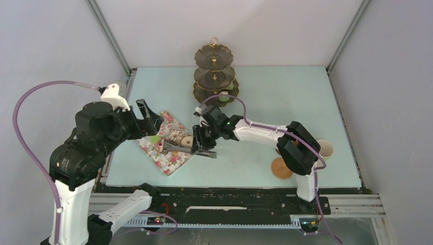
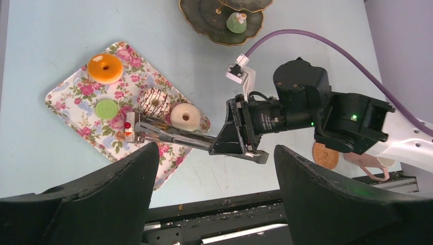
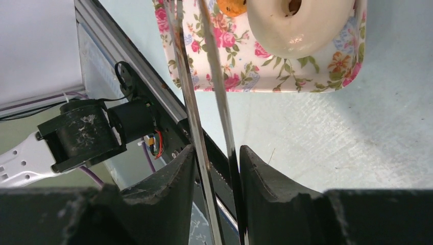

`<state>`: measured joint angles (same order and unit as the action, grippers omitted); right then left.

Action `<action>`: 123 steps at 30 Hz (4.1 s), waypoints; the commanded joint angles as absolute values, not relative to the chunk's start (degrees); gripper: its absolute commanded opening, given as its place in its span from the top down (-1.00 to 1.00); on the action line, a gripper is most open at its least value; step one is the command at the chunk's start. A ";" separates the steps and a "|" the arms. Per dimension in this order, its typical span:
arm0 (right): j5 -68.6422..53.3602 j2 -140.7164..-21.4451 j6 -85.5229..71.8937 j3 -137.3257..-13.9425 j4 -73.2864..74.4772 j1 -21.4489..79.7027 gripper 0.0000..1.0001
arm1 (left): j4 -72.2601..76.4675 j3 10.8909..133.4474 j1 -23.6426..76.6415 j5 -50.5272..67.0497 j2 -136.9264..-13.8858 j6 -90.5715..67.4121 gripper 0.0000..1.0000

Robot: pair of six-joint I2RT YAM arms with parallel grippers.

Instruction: Serve the afternoon tea

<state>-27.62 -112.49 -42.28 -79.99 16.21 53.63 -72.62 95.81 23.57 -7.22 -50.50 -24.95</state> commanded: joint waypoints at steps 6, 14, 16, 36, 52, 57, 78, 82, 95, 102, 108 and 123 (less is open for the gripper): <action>-25.11 -106.33 -37.81 -78.74 21.15 53.20 0.22 | -70.61 96.07 23.96 -6.58 -51.62 -23.82 -0.80; -25.30 -101.68 -36.96 -79.59 21.77 53.46 0.22 | -70.66 95.61 23.93 -5.83 -52.03 -23.99 -0.81; -25.06 -102.32 -35.76 -81.80 23.51 54.18 0.21 | -70.38 95.62 23.93 -5.44 -52.31 -24.12 -0.81; -27.62 -112.61 -45.94 -94.01 23.09 53.73 0.19 | -71.39 95.98 23.95 -5.63 -50.73 -24.68 -0.80; -29.31 -116.89 -49.39 -93.66 22.15 53.73 0.17 | -71.48 95.54 23.97 -5.78 -50.27 -24.56 -0.81; -28.91 -116.77 -49.22 -92.64 22.33 53.76 0.16 | -71.39 95.38 23.91 -5.89 -50.28 -24.60 -0.81; -30.35 -121.63 -50.00 -97.03 19.57 53.92 0.20 | -71.35 95.53 23.91 -5.76 -50.75 -24.41 -0.81; -31.17 -121.74 -50.39 -96.78 17.86 53.55 0.40 | -71.28 95.75 23.94 -5.49 -51.12 -24.42 -0.81; -34.31 -115.79 -50.93 -90.32 11.55 51.74 0.97 | -71.09 96.58 23.92 -5.51 -52.34 -24.26 -0.81; -34.99 -113.54 -48.13 -88.38 13.16 51.72 1.00 | -70.85 96.86 23.92 -5.40 -53.03 -24.24 -0.81; -37.72 -110.64 -48.22 -85.53 11.62 50.81 1.00 | -70.75 96.27 23.93 -5.29 -53.00 -24.26 -0.81; -36.95 -110.19 -45.29 -84.22 13.90 50.94 0.72 | -70.38 95.01 23.91 -4.89 -51.93 -24.52 -0.81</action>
